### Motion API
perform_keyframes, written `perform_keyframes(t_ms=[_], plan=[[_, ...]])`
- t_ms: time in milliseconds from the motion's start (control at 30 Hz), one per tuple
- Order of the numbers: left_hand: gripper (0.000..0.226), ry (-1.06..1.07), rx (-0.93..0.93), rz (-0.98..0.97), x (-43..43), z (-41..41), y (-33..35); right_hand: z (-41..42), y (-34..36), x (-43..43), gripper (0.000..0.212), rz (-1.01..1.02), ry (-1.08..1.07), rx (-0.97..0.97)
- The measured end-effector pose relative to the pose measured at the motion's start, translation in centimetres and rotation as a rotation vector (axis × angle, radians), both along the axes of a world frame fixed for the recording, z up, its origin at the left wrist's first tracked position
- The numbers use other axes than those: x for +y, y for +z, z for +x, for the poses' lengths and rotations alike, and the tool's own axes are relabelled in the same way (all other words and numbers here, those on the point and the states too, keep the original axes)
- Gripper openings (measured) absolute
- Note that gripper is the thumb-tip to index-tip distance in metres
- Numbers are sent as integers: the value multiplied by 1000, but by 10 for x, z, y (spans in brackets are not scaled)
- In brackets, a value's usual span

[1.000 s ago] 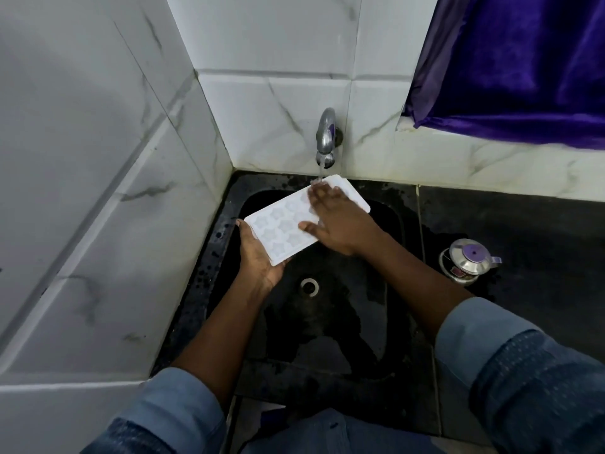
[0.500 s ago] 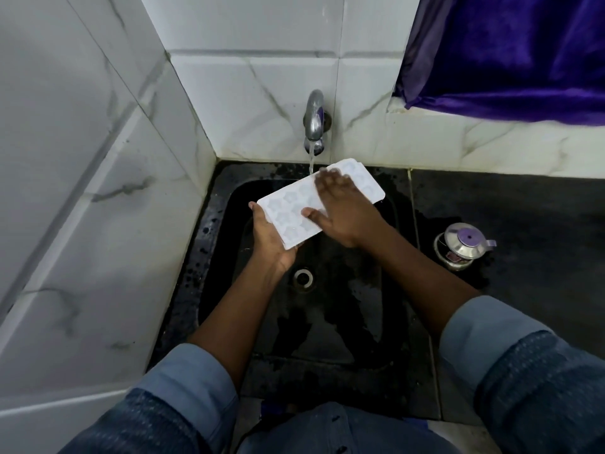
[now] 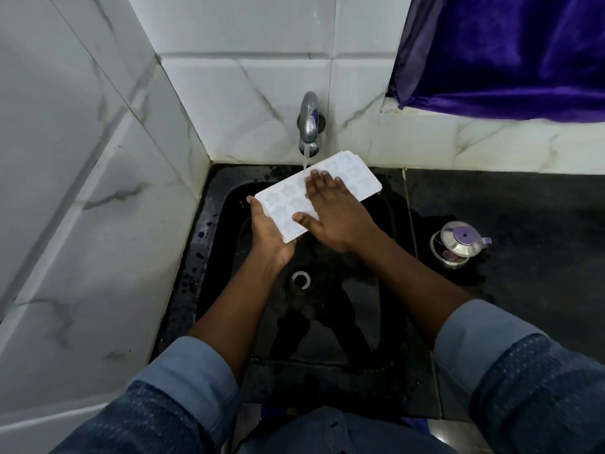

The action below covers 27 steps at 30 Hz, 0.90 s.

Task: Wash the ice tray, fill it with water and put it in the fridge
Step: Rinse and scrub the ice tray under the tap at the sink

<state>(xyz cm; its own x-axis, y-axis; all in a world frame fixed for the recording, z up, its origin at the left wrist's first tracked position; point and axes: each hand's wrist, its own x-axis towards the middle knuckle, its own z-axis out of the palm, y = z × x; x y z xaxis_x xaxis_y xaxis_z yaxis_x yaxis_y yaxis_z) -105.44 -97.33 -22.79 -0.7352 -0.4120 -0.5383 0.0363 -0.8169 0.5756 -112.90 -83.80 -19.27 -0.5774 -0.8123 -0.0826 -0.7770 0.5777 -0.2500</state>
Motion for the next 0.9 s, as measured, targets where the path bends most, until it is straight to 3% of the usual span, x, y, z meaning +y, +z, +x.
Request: perform_keyframes(t_ms=[233,300,500,733,900], plan=[[97,7,-134,15,3,28,-9,59,-23,-6,97,23,398,115],[95,15,-78,22,0,39,-8,48,-23,1,96,13,359,111],[91,73,-39,-28,-5,59,-3,29,-20,-4,109,6,-43,-2],[101,46,-94,-26,-8,75,0,73,-39,-10,96,-50,452,121],[87,92,-106,-109,-15,88,6,24,-38,20,96,-14,120,13]])
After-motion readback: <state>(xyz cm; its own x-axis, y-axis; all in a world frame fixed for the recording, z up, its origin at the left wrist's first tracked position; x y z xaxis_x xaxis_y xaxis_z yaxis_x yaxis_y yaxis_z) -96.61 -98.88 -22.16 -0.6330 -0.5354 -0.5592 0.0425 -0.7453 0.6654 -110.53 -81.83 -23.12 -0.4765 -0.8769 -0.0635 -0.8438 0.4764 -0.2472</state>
